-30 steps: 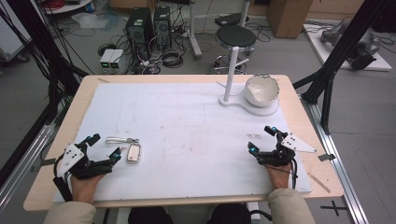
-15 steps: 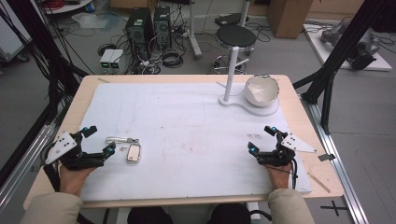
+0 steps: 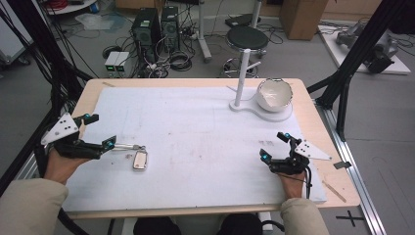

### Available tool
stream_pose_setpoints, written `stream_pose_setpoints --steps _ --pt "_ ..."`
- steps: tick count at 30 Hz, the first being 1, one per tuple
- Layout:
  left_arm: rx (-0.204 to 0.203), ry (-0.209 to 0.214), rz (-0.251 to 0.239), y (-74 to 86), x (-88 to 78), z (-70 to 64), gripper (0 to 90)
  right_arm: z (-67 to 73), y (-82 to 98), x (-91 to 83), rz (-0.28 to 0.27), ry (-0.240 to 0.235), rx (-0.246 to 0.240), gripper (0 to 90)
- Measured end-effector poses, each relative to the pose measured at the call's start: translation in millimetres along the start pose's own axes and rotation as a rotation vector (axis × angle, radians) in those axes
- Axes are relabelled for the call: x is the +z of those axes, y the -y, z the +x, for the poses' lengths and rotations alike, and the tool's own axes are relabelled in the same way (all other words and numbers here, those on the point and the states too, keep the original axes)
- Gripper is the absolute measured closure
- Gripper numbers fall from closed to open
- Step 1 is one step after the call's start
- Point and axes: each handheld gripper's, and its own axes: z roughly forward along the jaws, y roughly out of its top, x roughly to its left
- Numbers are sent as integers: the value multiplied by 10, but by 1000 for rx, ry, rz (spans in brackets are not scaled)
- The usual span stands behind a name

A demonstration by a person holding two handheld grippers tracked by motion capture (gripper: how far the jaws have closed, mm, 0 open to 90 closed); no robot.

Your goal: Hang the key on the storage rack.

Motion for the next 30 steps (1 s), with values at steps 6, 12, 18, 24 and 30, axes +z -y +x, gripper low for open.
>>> stream_pose_setpoints --steps 6,12,18,24,30 --pt "39 46 97 -145 55 170 41 -1 1 0 -1 -1 2 9" --pt "106 95 237 -243 155 275 41 0 1 0 -1 -1 3 9" --pt "198 158 380 -295 322 305 41 -1 1 0 1 -1 0 9" --pt "256 224 528 -296 487 302 41 -2 0 2 -1 -2 -5 9" --pt "294 277 614 -251 639 291 42 -1 1 0 1 1 -2 9"
